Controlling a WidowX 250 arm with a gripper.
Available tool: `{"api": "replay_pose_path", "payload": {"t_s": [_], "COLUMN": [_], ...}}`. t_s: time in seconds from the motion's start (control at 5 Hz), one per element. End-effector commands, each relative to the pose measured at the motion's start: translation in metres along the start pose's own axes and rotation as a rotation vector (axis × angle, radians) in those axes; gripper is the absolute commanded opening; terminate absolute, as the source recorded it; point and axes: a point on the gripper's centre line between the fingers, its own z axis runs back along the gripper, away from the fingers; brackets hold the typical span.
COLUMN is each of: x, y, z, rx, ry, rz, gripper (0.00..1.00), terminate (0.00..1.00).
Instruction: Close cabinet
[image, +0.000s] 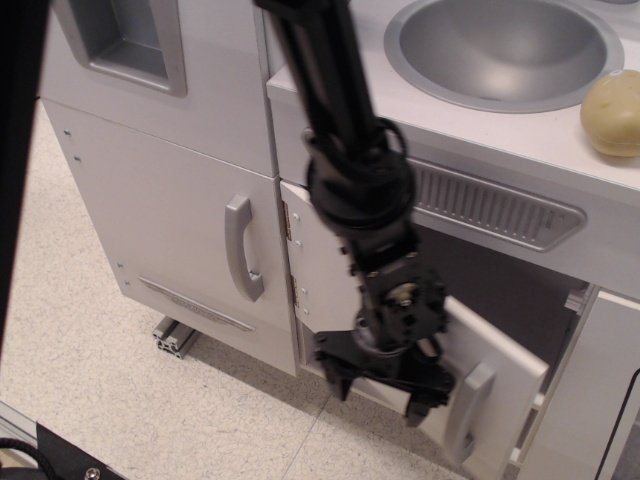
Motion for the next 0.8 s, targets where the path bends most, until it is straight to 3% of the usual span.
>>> {"api": "replay_pose_path", "payload": {"t_s": [0.0, 0.6], "x": [0.037, 0.063], "y": [-0.018, -0.022], "z": [0.003, -0.003], "rx": [-0.020, -0.019], "ry": [-0.068, -0.093], "rz": [0.067, 0.136], "gripper": [1.00, 1.00], "terminate": [0.00, 0.00]}}
